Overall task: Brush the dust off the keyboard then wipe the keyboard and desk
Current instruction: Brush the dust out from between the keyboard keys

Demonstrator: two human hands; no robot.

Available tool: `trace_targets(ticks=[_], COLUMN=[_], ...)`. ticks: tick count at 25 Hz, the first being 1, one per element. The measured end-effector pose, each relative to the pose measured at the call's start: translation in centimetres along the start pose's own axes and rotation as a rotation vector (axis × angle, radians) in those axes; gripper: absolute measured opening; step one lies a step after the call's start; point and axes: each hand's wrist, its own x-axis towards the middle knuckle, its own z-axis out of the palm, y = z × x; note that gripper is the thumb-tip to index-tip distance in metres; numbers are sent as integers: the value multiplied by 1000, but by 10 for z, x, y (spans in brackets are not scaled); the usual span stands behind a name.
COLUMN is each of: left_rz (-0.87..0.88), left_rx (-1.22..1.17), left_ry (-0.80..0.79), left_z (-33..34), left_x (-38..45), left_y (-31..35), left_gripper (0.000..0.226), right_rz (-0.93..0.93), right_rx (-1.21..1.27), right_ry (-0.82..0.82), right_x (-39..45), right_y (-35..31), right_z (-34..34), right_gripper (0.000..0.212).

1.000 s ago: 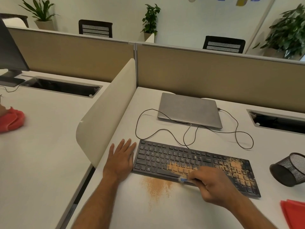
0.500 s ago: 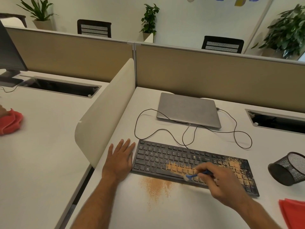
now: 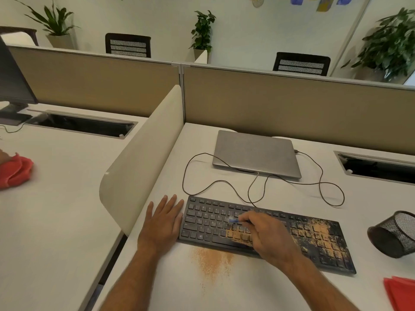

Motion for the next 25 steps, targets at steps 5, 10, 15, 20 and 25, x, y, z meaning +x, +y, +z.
trace_targets(ticks=[5,10,15,20,25], left_rz=[-7,-18,-16,-15,-15], left_rx=[8,23,25,22,27], left_ry=[-2,-27,-24,-23,-28], left_z=[0,-2,-1,0,-1], left_x=[0,0,1,2,2], left_y=[1,1,1,1,1], left_gripper=[87,73,72,72,72], right_rz=[-9,-26,-39,-40,-82], right_rx=[-24,-50,-60,-29,-48], right_ry=[-41,-43,9,25,-25], right_x=[4,4,5,6,4], right_y=[-2,-2,-1,-2,-5], right_z=[1,2,3,3,5], right_gripper=[12,18,14,18,11])
